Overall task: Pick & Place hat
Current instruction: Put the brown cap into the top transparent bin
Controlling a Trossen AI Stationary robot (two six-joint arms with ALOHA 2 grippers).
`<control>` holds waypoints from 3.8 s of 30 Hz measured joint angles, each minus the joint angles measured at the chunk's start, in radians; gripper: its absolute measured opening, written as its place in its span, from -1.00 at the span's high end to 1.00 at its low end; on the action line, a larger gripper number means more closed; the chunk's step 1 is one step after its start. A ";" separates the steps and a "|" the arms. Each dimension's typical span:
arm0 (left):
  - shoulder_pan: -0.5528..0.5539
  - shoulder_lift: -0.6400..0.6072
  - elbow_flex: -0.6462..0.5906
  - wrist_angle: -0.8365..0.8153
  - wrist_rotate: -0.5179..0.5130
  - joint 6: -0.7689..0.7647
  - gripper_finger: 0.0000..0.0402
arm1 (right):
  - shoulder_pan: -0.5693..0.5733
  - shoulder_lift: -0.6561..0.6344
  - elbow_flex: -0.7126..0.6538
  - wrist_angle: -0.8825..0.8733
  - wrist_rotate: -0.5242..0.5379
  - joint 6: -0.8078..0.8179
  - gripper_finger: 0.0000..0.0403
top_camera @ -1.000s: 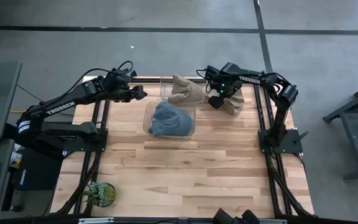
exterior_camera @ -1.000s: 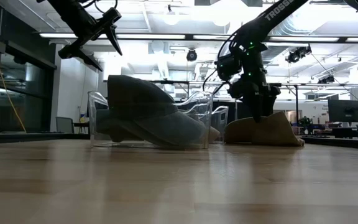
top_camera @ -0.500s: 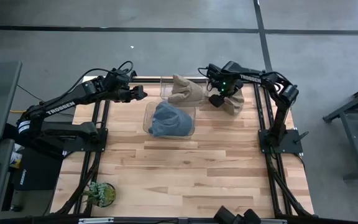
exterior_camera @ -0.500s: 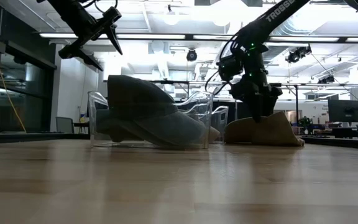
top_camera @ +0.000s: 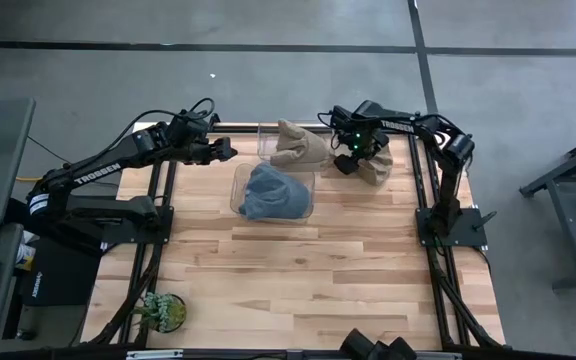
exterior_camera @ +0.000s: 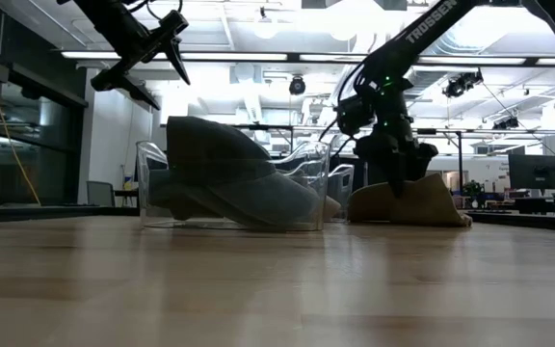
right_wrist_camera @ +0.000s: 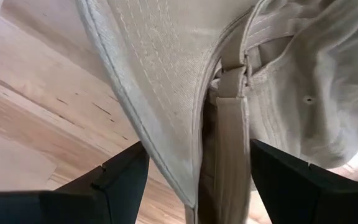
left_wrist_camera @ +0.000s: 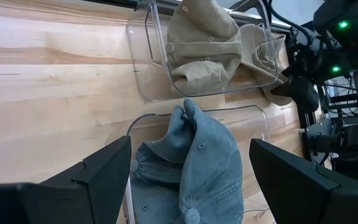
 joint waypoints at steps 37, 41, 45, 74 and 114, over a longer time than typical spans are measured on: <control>0.000 0.000 0.000 0.002 0.019 0.000 -0.51 | 0.007 -0.183 -0.001 -0.151 0.031 -0.005 0.94; 0.000 0.000 0.000 0.003 0.019 0.000 -0.51 | 0.016 -0.314 -0.001 -0.146 0.032 0.041 0.94; 0.000 0.000 0.000 0.005 0.019 0.000 -0.51 | 0.028 -0.448 -0.001 -0.124 0.028 0.091 0.94; 0.000 0.000 0.000 0.759 0.171 -0.300 -0.51 | 0.356 -0.692 0.000 0.927 0.149 0.139 0.94; 0.000 0.303 0.000 1.556 0.189 -0.638 -0.51 | 0.440 -0.586 0.000 1.304 0.077 0.107 0.94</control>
